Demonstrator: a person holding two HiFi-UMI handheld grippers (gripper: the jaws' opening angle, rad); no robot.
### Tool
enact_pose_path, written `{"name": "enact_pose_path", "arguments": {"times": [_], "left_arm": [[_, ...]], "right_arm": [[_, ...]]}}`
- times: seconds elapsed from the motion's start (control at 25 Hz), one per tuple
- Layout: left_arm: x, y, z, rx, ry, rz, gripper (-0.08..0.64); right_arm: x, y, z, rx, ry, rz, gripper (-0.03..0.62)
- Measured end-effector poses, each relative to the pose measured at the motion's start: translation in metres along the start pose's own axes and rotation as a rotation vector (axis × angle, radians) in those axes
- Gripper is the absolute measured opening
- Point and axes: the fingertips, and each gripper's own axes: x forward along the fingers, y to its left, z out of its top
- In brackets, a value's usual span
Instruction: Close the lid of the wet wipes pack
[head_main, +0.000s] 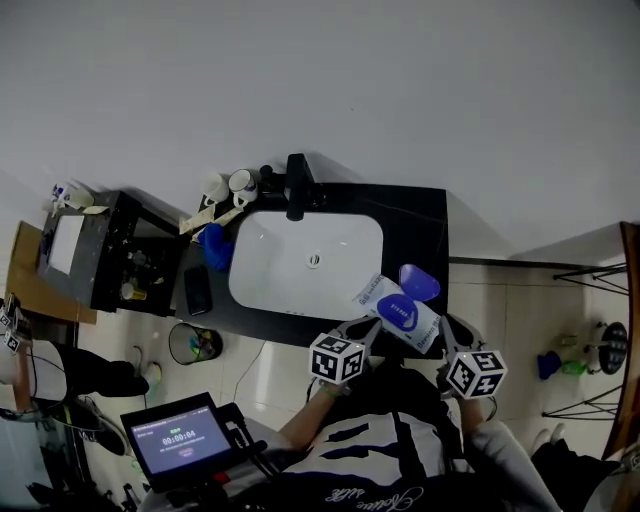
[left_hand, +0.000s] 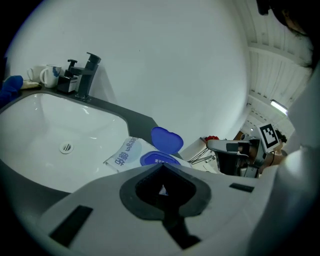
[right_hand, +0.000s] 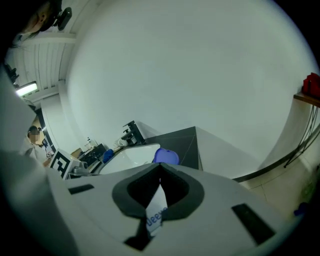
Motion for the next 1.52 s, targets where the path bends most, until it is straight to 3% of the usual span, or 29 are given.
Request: {"name": "enact_pose_path", "arguments": {"times": [0.32,0.48,0.76,1.0,1.24,1.52], "left_arm": [[0.019,0.015,-0.009,-0.048,0.047,0.082,0.000],[0.023,0.014,-0.014,-0.068,0.064,0.099,0.000],[0.022,0.015,-0.016,-0.077,0.066,0.121,0.000],[0.016,0.017,-0.012,-0.086,0.040,0.128,0.000],[0.006,0.015,-0.013,-0.088,0.029,0.124,0.000],[-0.001,0.012,-0.012,-0.072,0.012,0.098,0.000]], "right_arm": [[0.059,-0.058,0.002,-0.055,0.120,0.019,-0.002],[0.080,-0.066,0.002,-0.067,0.166,0.057,-0.002],[0.078,-0.030,0.009,-0.060,0.162,0.180,-0.002],[0.062,0.018,-0.016,-0.113,0.218,0.292,-0.002],[0.068,0.038,-0.051,-0.266,0.302,0.278,-0.002],[0.079,0.040,-0.071,-0.403,0.389,0.204,-0.002]]}}
